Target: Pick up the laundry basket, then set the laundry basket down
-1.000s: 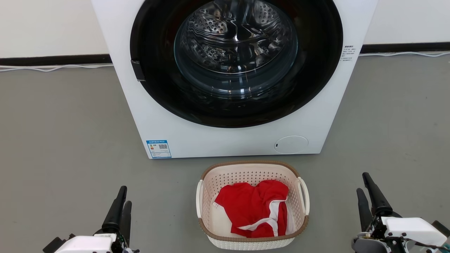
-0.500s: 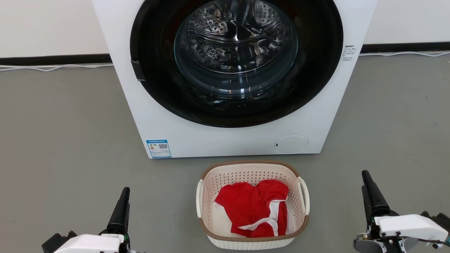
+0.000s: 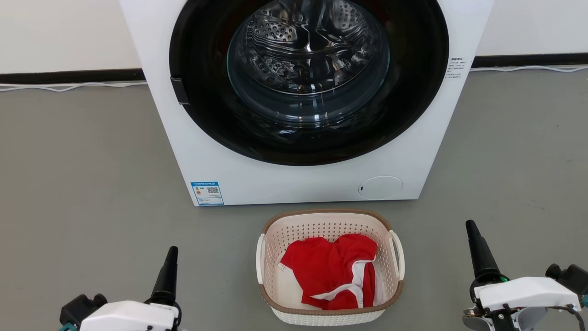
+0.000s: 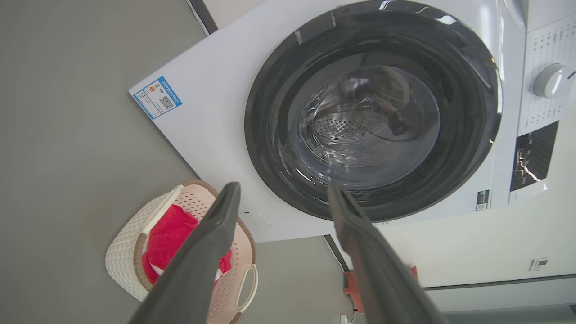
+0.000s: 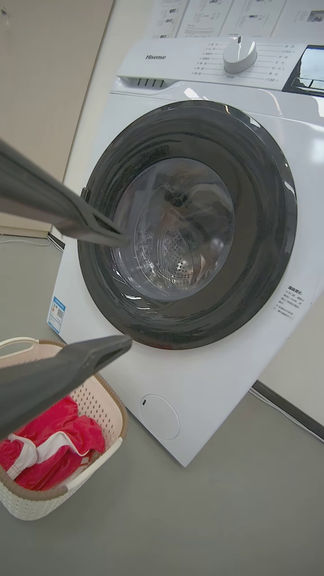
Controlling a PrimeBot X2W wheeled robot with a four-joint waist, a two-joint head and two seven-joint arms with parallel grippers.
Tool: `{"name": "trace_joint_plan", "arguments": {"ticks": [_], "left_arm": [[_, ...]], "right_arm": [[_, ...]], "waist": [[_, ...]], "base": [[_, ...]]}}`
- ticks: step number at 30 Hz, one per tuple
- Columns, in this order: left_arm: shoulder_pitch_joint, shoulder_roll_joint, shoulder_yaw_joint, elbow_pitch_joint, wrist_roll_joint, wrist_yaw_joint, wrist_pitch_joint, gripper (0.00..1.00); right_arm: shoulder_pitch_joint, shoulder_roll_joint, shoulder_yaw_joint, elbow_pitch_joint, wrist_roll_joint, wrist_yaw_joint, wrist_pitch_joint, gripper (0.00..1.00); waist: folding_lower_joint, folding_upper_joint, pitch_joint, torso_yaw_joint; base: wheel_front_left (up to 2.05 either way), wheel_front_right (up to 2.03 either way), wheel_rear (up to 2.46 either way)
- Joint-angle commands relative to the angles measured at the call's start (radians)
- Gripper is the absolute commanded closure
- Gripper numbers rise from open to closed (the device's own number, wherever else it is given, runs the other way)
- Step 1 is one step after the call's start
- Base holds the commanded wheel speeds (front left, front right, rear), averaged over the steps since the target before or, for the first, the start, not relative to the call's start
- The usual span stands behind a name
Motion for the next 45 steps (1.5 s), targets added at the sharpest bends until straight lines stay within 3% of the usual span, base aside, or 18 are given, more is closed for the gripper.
{"name": "trace_joint_plan", "arguments": {"ticks": [1, 12, 45], "left_arm": [[-0.024, 0.008, 0.002, -0.031, 0.052, 0.019, -0.013, 0.0], [-0.023, 0.01, -0.035, -0.044, 0.248, 0.078, -0.046, 0.0], [-0.016, 0.014, -0.073, -0.057, 0.733, 0.161, -0.143, 0.0]], "right_arm": [[-0.026, -0.018, 0.01, -0.034, -0.055, 0.003, -0.017, 0.0], [-0.025, -0.027, 0.03, -0.032, -0.22, 0.004, -0.049, 0.0], [-0.02, -0.041, 0.064, -0.011, -0.646, 0.006, -0.146, 0.0]], "waist": [[0.0, 0.0, 0.0, 0.0], [0.0, 0.0, 0.001, 0.002], [-0.0001, 0.0, 0.007, 0.004]], "base": [[0.0, 0.0, 0.0], [0.0, 0.0, 0.0], [0.0, 0.0, 0.0]]}}
